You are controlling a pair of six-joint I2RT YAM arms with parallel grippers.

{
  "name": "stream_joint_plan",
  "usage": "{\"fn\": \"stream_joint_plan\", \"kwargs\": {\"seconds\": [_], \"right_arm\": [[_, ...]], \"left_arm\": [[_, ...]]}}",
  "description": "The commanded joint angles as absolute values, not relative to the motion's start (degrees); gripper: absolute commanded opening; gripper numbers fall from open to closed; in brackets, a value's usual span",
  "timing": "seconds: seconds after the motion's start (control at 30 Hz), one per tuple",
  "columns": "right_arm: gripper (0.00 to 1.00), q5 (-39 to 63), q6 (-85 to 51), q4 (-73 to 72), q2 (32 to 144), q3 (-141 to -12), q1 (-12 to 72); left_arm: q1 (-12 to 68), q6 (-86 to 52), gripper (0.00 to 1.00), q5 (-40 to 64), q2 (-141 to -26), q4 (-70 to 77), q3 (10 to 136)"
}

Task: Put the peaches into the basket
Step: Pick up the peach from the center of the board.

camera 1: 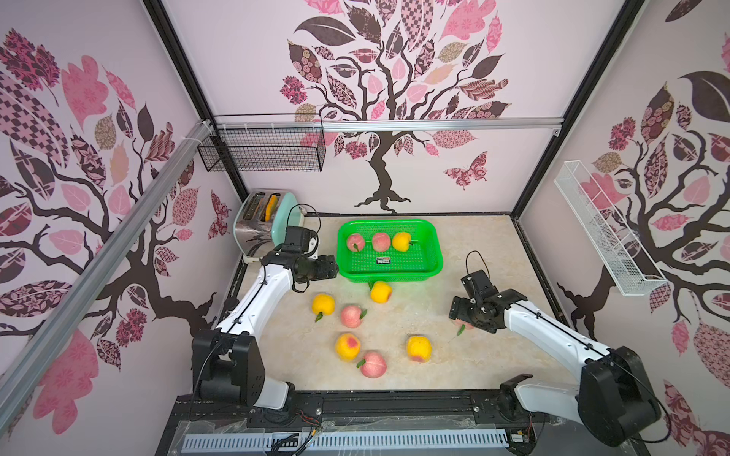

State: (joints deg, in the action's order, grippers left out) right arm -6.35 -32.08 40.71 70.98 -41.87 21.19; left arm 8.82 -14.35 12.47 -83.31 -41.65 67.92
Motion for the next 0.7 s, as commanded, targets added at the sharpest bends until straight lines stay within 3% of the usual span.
{"fn": "stream_joint_plan", "kwargs": {"seconds": [0.0, 0.67], "right_arm": [[0.94, -5.68, -31.64, 38.61, 72.08, -43.40, 21.45], [0.86, -4.00, -29.97, 39.83, 76.37, -44.84, 21.41]], "left_arm": [[8.64, -13.36, 0.82, 12.25, -84.06, -41.42, 68.00], [8.17, -13.71, 0.82, 15.56, -84.50, -40.50, 67.81]]}}
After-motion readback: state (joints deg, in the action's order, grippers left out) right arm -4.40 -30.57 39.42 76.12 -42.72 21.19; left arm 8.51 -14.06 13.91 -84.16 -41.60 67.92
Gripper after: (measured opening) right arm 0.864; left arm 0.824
